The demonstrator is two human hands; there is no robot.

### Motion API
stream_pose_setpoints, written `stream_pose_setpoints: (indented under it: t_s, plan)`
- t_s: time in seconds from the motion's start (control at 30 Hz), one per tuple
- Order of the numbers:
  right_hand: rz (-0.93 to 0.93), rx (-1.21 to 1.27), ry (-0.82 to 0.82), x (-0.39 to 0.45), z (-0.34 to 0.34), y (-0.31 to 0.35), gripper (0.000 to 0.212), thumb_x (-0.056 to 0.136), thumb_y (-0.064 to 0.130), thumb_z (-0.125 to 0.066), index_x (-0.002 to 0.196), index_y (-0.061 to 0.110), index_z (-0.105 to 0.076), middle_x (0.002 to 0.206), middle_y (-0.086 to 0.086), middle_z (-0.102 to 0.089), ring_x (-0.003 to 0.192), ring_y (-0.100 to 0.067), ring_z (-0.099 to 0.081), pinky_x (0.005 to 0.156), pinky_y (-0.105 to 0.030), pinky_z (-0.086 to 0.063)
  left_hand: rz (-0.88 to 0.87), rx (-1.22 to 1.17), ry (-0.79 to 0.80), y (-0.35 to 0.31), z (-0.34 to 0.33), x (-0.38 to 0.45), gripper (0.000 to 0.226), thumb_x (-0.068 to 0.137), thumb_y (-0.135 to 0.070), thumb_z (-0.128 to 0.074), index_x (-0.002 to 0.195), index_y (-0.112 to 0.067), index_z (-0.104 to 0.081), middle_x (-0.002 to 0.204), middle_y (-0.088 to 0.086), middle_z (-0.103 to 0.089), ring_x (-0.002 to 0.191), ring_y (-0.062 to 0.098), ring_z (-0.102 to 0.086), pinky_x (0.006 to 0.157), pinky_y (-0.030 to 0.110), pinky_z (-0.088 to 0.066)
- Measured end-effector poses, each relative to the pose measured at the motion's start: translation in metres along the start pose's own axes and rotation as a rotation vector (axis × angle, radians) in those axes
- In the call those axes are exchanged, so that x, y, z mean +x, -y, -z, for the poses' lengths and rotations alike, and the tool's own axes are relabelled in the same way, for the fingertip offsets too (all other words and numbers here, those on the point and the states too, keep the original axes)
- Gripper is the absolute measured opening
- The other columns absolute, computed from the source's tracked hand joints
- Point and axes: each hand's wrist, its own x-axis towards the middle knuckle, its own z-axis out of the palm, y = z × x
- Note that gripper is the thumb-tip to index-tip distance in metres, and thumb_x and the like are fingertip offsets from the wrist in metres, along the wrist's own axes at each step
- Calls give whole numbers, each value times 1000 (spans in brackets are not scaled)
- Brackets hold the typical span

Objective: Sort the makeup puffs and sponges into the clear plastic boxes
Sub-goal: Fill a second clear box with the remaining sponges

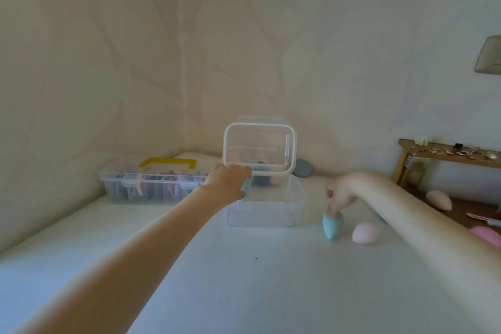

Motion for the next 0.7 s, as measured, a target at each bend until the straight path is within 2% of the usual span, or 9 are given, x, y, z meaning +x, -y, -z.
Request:
stream_pose_setpoints:
  t_s: [0.03,0.1,0.27,0.33,0.47,0.53,0.57,0.63,0.7]
  plan:
    - [3,-8,36,-2,-8,-5,72,86,53,-55,146,22,-29,148,-4,-36,127,-24,-43,99,-26,-39,2,-22,8,-2,0,-1,41,88,-28,-56,126,-20,-44,124,7,-57,109,29,-56,94,33,-39]
    - [51,16,60,-1,-19,-6,70,89,49,-54,148,31,-20,152,-2,-29,134,-25,-36,96,-25,-35,9,-70,17,-4,1,-4,41,87,-31,-57,125,-22,-45,124,5,-57,112,27,-55,97,34,-37]
    - [130,84,-55,11,-27,5,43,84,22,-67,124,22,-55,131,-2,-51,102,-19,-50,87,-27,-43,-39,-328,82,-20,1,-16,42,86,-27,-62,126,-20,-51,125,0,-58,113,20,-56,99,30,-42]
    - [76,87,-161,13,-21,1,36,82,19,-65,118,20,-59,118,-1,-58,102,-21,-55,91,-31,-44,-71,-366,93,-26,2,-21,41,86,-26,-63,124,-18,-53,123,2,-60,110,21,-58,98,29,-45]
    - [132,371,-525,-1,6,1,17,85,15,-52,101,17,-58,109,-5,-59,98,-26,-57,76,-27,-42,-105,-404,91,-30,0,-32,39,84,-27,-65,120,-19,-55,119,-1,-63,107,17,-60,97,22,-40]
    - [246,537,-598,-10,19,13,6,83,17,-54,86,22,-56,98,-4,-59,84,-23,-55,70,-25,-40,-118,-387,62,-29,1,-34,40,82,-30,-66,120,-23,-55,118,-2,-63,108,17,-59,103,32,-41]
    - [292,553,-564,-14,22,22,5,83,18,-55,83,23,-56,91,-4,-60,74,-21,-56,64,-25,-41,-118,-352,45,-28,3,-34,41,82,-29,-65,121,-24,-54,120,-2,-62,110,18,-58,102,36,-42]
    - [372,598,-344,-16,22,41,5,86,19,-52,81,20,-54,80,-4,-58,56,-17,-55,50,-23,-40,-116,-224,-4,-24,8,-33,43,84,-28,-62,126,-24,-50,125,-2,-59,117,21,-52,101,35,-39]
    - [413,698,-99,-16,18,59,4,90,16,-49,88,14,-51,78,-5,-57,54,-15,-55,45,-19,-40,-111,-208,-26,-17,11,-32,41,85,-27,-61,124,-23,-51,125,-3,-59,117,20,-51,100,31,-38]
